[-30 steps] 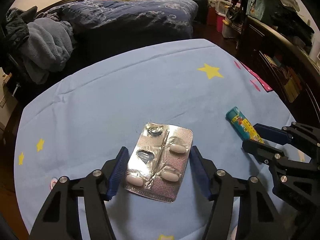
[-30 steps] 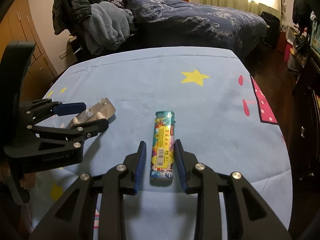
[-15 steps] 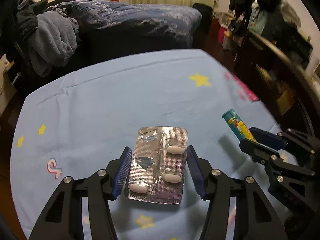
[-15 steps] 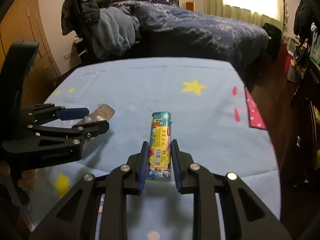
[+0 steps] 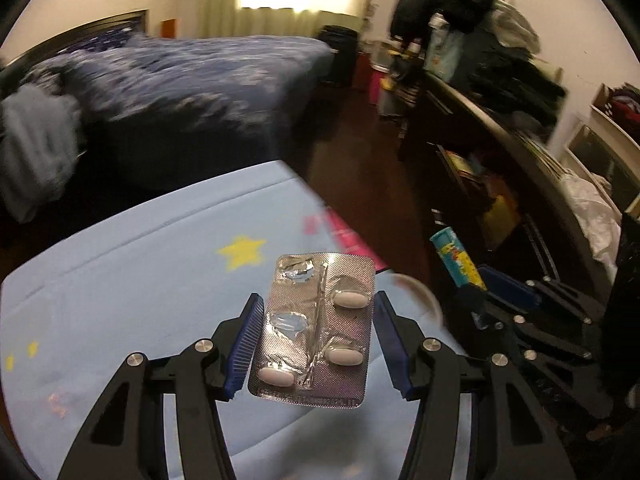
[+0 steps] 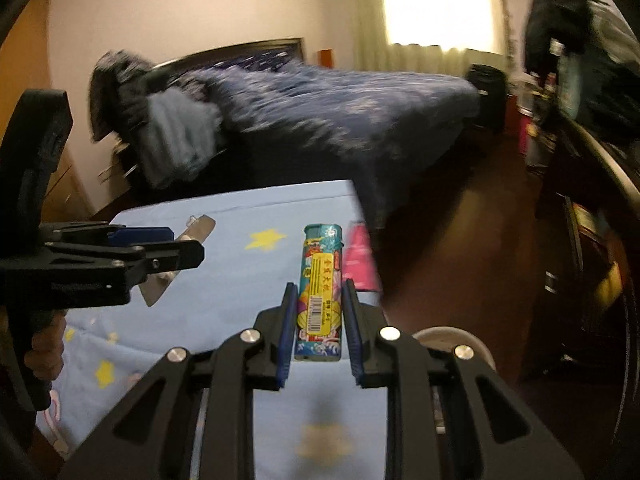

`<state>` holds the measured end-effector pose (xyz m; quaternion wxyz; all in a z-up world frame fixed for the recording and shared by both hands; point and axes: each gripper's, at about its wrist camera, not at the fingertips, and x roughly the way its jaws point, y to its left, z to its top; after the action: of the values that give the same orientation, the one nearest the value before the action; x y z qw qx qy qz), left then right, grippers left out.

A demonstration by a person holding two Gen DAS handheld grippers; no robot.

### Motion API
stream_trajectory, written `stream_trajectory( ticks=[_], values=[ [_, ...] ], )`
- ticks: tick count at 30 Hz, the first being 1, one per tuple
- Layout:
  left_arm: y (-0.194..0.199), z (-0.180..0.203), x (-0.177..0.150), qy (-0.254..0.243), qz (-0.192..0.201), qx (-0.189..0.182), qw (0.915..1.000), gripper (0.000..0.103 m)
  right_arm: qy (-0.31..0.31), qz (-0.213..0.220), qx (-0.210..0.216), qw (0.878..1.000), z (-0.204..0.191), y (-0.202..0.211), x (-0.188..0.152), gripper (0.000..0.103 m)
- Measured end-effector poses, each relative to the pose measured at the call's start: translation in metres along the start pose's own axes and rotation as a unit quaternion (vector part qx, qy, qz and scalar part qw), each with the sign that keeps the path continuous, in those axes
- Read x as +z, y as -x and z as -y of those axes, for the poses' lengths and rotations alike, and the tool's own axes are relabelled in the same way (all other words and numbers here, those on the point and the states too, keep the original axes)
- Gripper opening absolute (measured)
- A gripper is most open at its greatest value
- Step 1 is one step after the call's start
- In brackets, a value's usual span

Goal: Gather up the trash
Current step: 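Carry blister pack and lighter over the wastebasket and open both grippers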

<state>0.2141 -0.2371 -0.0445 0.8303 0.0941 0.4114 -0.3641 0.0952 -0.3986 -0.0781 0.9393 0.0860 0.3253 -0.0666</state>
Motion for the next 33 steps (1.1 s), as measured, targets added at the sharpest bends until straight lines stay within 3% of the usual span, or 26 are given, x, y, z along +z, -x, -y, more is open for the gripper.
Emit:
stream_trajectory(
  ticks=[6, 13, 21, 33],
  values=[
    [-0.062, 0.062, 0.034, -0.033, -0.028, -0.016, 0.9989, 0.056, -0.061, -0.016, -0.051, 0.997, 0.078, -0.009, -0.02, 0.024],
    [-0.135, 0.113, 0.046, -0.058, -0.076, -0.016, 0.9953, 0.056, -0.11, -0.054, -0.074, 0.99, 0.137, -0.042, -0.051, 0.024],
    [-0.215, 0.156, 0.049, -0.069, -0.137, -0.011, 0.9882, 0.056, -0.178, -0.095, -0.072, 0.977, 0.193, -0.096, -0.091, 0.024],
    [-0.305, 0.182, 0.034, -0.061, -0.225, 0.039, 0.9717, 0.056, -0.242, -0.137, -0.058, 0.959, 0.235, -0.154, -0.149, 0.024]
  ],
)
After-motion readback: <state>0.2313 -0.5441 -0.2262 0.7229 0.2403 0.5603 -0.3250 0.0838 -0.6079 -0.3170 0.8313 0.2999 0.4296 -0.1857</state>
